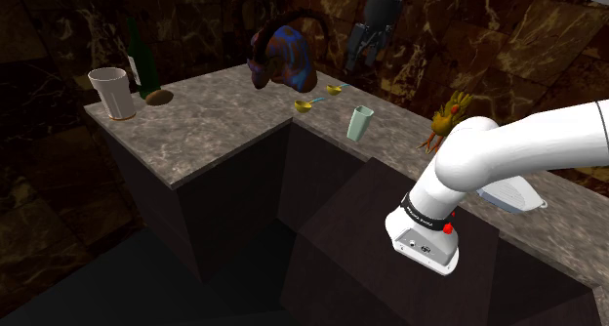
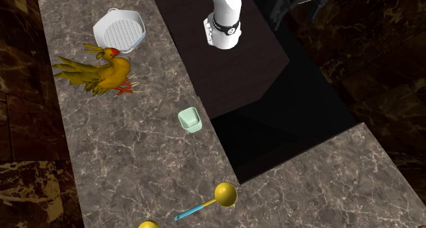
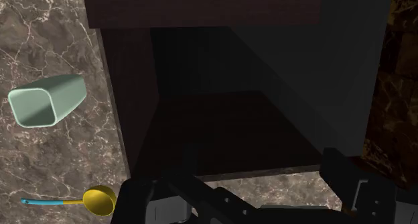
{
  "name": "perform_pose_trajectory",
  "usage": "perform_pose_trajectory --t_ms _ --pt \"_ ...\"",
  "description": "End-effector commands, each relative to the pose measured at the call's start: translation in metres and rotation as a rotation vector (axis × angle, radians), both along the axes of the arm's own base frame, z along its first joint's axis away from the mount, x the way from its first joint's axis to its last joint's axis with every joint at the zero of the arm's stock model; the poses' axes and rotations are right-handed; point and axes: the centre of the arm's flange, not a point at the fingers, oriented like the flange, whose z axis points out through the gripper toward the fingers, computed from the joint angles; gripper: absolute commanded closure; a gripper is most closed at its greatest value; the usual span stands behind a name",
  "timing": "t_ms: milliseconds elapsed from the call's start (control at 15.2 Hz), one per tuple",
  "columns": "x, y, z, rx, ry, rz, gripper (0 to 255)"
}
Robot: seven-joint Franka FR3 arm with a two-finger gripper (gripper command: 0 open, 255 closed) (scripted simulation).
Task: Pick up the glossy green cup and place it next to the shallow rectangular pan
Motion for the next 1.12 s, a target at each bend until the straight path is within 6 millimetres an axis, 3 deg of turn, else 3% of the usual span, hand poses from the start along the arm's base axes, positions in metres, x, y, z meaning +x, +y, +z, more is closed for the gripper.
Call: perform_pose_trajectory --t_ms 0,1056 --pt "0.000 0.000 0.000 0.000 0.000 0.000 0" --pt "0.027 -0.153 -0.141 -0.017 0.005 0.051 0"
